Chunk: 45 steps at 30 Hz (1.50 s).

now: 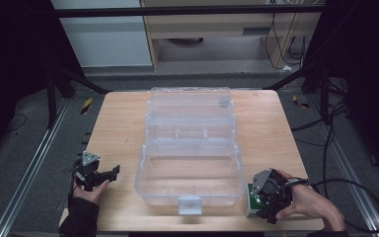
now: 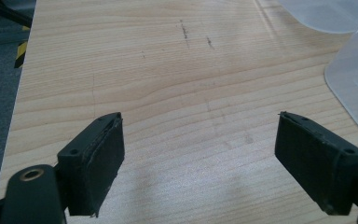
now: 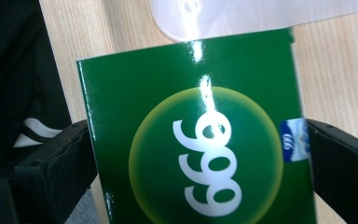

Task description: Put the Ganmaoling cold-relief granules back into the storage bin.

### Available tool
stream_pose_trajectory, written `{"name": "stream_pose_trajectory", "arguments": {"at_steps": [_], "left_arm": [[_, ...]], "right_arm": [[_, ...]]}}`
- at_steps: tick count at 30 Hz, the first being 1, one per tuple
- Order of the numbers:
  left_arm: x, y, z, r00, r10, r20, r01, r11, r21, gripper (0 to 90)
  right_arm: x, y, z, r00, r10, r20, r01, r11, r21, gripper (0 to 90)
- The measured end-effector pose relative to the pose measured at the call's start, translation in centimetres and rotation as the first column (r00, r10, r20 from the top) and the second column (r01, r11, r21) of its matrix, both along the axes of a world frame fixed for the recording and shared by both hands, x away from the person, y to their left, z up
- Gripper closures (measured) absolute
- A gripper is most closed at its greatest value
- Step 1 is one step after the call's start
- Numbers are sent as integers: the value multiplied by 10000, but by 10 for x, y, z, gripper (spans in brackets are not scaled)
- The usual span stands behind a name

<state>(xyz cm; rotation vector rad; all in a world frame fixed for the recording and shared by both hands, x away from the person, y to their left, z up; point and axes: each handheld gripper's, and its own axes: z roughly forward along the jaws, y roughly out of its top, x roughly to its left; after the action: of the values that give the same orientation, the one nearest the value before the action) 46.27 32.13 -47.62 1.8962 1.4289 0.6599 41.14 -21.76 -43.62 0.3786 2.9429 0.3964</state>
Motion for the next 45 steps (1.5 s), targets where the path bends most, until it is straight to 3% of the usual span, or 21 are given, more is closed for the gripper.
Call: {"name": "stream_pose_trajectory", "arguments": {"at_steps": [10,21,31,40,45], "left_arm": [[0,0,0,10000,-6,0,6,10000,5,152],[0,0,0,10000,-3,-3,3,10000,4,152],[0,0,0,10000,-5,-8,5,10000,9,152],[0,0,0,10000,-3,-15,3,10000,7,152],[0,0,0,10000,-1,-17,1,10000,5,152]], "right_arm": [[5,2,-9,9991,379,-163,-383,9990,-250,61],[6,2,-10,9985,401,-379,-413,9986,-321,96],[6,0,-5,9981,160,-596,-174,9996,-227,151],[4,-1,-1,9992,68,-393,-71,10000,-63,161],[2,-5,14,9998,-98,-196,101,9998,161,161]]}}
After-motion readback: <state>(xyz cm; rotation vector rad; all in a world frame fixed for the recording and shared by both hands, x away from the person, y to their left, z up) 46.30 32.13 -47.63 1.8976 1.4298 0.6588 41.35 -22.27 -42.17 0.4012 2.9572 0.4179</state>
